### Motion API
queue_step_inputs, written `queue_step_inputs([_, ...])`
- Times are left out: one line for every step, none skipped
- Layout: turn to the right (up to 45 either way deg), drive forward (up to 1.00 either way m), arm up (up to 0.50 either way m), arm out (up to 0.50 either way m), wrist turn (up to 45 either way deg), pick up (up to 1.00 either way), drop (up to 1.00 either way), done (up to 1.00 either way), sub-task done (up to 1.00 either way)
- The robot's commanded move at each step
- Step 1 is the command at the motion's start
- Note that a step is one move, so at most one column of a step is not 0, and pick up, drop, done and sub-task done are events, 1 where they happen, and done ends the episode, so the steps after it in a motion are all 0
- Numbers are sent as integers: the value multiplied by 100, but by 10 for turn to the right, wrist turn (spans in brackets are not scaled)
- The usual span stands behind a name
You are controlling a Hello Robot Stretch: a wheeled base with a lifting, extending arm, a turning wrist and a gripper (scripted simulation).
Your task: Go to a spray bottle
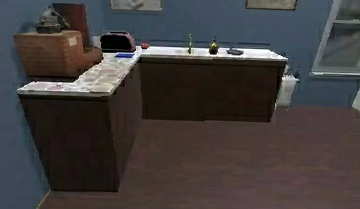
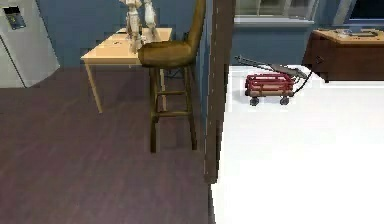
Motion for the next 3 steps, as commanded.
queue_step_inputs([0,100,0,0,0,0,0,0,0])
queue_step_inputs([0,70,0,0,0,0,0,0,0])
queue_step_inputs([0,0,0,0,0,0,0,100,0])
